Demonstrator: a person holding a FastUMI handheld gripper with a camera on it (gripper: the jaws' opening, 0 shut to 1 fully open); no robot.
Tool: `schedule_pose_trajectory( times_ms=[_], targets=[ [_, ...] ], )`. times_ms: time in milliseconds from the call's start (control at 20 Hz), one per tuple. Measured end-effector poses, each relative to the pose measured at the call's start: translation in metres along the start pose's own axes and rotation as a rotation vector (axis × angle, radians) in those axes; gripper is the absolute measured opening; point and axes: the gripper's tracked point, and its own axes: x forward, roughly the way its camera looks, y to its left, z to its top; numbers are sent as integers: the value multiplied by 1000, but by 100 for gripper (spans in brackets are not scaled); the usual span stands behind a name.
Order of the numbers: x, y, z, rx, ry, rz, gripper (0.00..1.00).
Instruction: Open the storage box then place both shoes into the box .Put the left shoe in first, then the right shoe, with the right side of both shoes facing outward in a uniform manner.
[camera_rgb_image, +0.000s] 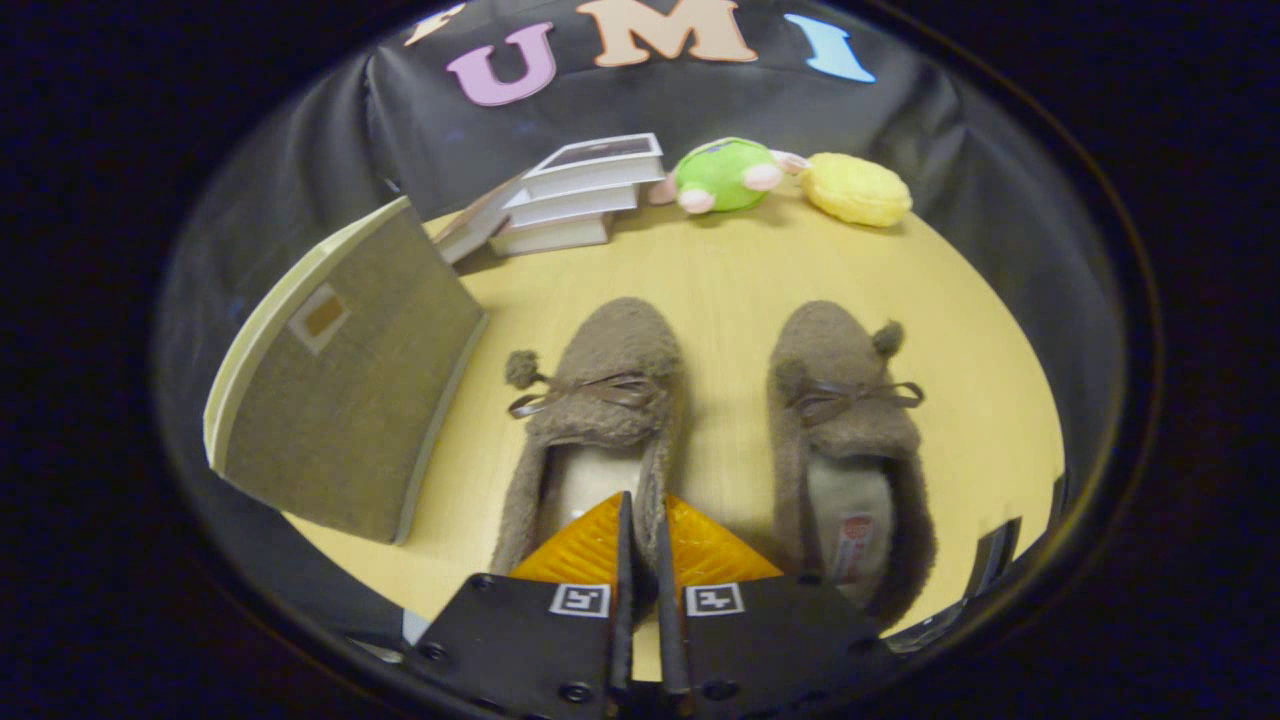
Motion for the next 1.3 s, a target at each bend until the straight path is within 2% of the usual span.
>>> schedule_pose_trajectory(
  times_ms=[100, 200, 350, 550, 750, 950, 1300],
  targets=[
    [-3, -1, -2, 64, 7, -36, 13],
    [-6, 3, 0, 140, 33, -25, 4],
    [-17, 9, 2, 242, 46, -3, 4],
    [-38, 16, 22, 287, 18, 7, 4],
    [-65, 35, 48, 367, -28, 51, 4],
    [-92, 54, 78, 360, -73, 63, 4],
    [-127, 123, 120, 328, -115, 150, 4]
  ],
)
